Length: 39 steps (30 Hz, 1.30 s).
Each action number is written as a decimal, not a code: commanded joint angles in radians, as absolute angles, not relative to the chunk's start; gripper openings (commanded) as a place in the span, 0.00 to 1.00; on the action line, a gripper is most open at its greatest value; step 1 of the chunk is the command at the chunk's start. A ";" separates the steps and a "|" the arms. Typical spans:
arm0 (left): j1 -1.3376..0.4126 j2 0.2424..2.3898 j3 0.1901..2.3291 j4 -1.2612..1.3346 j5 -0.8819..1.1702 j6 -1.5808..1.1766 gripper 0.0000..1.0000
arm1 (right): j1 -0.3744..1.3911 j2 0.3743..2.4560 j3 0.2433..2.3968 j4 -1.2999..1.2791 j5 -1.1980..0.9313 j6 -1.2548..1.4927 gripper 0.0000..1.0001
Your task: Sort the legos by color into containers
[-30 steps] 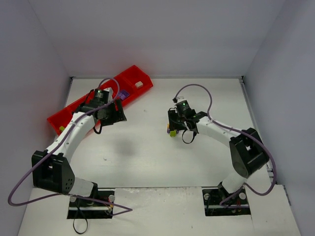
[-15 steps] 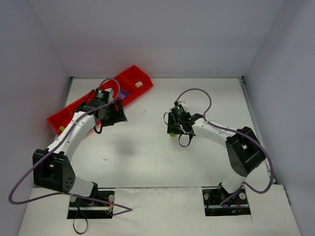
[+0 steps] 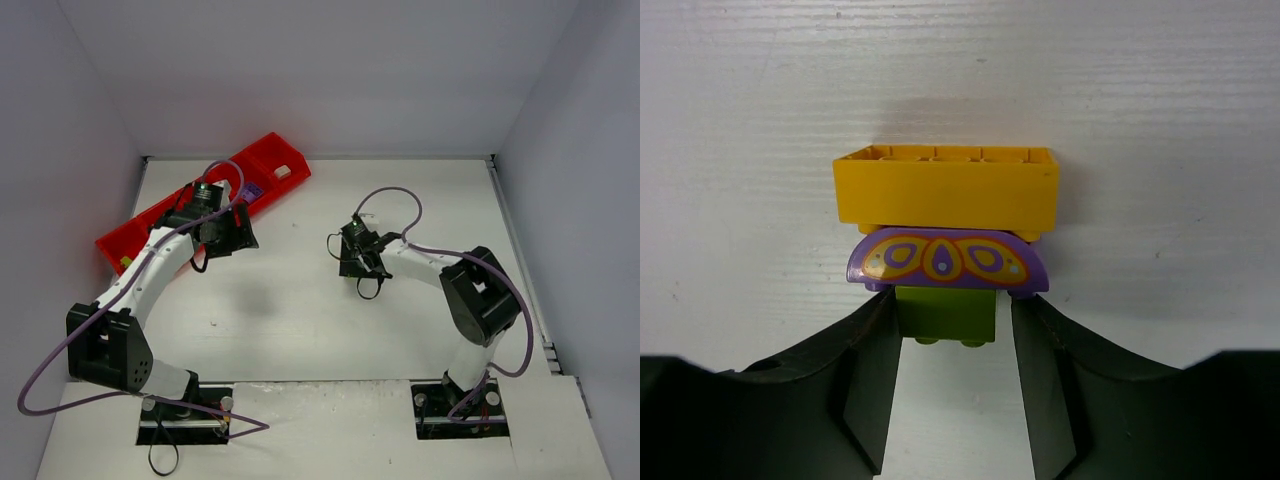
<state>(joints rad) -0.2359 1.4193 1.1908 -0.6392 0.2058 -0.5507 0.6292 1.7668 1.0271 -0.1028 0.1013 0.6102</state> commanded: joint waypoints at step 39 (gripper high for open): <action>-0.373 1.476 1.287 -0.361 0.818 -0.580 0.66 | 0.744 1.347 0.818 0.388 -0.348 -0.189 0.12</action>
